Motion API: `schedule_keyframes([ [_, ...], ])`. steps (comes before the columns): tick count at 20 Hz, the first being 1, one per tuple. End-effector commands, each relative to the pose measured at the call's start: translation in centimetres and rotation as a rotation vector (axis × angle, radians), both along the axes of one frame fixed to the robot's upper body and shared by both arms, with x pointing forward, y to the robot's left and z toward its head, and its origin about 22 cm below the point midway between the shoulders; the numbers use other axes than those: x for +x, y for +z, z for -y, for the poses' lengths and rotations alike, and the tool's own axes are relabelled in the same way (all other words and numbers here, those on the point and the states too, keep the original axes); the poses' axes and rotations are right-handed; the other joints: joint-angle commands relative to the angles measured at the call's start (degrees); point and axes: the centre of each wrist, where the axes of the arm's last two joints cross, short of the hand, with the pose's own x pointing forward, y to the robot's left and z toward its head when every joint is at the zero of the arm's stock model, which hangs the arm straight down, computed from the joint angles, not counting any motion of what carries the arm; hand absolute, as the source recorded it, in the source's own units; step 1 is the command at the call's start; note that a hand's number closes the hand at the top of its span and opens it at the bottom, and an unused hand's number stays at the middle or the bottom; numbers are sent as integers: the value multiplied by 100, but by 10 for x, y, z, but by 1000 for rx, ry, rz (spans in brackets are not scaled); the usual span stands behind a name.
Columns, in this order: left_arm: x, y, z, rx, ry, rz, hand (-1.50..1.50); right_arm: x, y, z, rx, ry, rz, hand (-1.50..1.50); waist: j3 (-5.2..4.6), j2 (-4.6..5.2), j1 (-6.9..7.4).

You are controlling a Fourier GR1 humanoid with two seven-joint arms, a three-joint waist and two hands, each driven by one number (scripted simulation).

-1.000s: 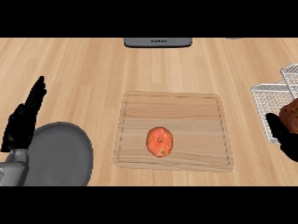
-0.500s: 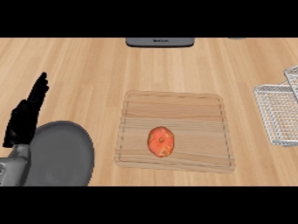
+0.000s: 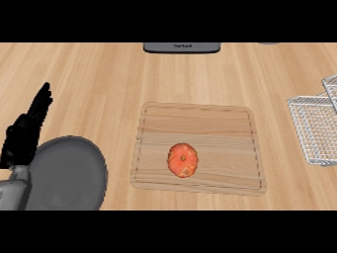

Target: Pick the sweet potato from the cutting board and place it in the tiered basket

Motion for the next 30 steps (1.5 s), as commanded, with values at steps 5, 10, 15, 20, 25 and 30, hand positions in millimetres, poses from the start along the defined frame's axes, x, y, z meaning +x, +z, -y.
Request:
schedule_keyframes([
  [5, -4, 10, 12, 8, 10, -2, 0, 19, -22, 55, 42, 79, -79, 150, 1, -8, 9],
  [10, -1, -8, 8, 6, 0, -9, 0, 43, -45, 60, 146, 94, -142, 150, -2, 4, 33],
  [15, -1, -3, 20, -4, 6, -6, 0, 27, -79, 86, 426, 64, -235, 150, 3, -19, -53],
  [20, -5, 0, 3, 9, 0, -16, 0, 34, -85, 98, 406, 63, -225, -150, 2, 7, 48],
  [25, 1, 1, -1, 4, 5, -15, 0, 23, -71, 106, 529, 106, -44, -150, 0, -12, -37],
  [30, 4, -1, 3, -6, -7, -8, 0, 13, -46, 131, 597, 99, 88, -150, 0, -10, -38],
])
